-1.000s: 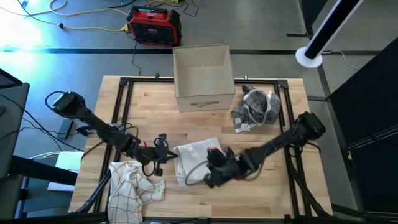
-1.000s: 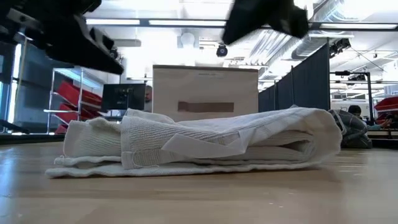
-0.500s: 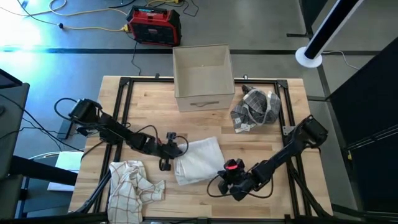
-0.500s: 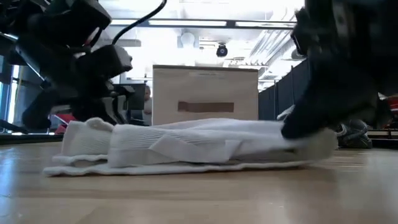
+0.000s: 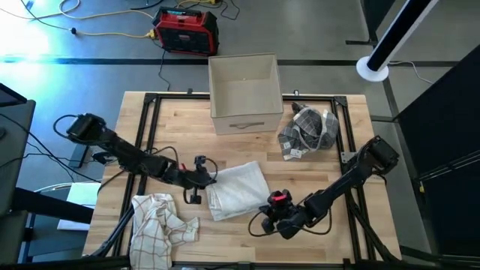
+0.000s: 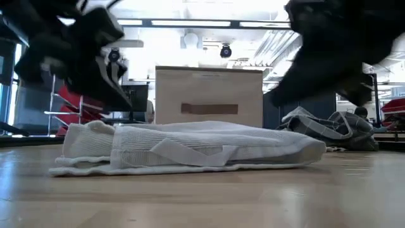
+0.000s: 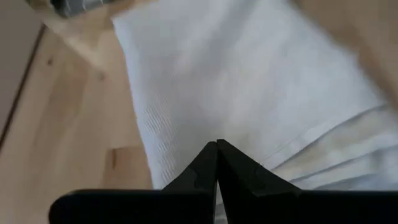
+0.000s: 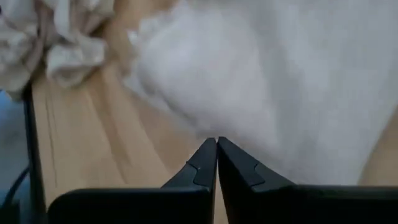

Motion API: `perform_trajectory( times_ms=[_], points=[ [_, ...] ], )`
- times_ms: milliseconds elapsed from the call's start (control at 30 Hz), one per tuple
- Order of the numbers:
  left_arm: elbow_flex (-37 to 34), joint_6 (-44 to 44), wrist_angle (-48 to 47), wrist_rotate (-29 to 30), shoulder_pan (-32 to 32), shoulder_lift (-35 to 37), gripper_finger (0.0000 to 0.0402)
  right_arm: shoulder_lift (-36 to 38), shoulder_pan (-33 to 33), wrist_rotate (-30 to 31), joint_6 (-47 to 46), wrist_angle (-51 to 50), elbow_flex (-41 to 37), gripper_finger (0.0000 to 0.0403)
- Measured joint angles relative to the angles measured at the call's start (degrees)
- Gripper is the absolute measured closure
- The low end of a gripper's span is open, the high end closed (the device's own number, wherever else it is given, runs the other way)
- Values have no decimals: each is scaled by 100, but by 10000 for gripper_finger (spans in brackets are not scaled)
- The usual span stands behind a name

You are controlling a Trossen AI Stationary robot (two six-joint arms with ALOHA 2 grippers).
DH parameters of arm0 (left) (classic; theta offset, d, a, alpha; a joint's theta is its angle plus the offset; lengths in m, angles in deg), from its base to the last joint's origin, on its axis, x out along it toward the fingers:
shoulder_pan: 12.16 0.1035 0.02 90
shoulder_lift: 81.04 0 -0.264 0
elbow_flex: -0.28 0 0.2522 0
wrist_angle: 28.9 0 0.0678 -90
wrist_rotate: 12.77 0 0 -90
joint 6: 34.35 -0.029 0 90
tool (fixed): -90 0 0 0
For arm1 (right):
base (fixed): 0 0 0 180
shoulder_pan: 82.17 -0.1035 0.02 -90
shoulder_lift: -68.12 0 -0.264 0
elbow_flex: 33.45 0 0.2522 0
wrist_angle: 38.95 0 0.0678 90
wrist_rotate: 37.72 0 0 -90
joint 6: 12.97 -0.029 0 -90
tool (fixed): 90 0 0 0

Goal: Fold towel
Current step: Fold the white patterned towel

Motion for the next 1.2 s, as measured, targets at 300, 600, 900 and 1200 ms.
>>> perform_trajectory(
  times_ms=[300,600,900,1200],
  points=[
    [-2,235,620,-387,-530,-140,401,32,1213,199,1070,64,-61,403],
    [-6,381,1341,-569,-657,-1660,402,30,1827,240,1750,885,-821,403],
    [-4,424,1293,-681,-655,-1799,401,44,1740,3,1109,1232,-1506,403],
    [-17,376,170,-549,-657,-162,401,391,1467,-482,1820,1143,-733,403]
  ],
)
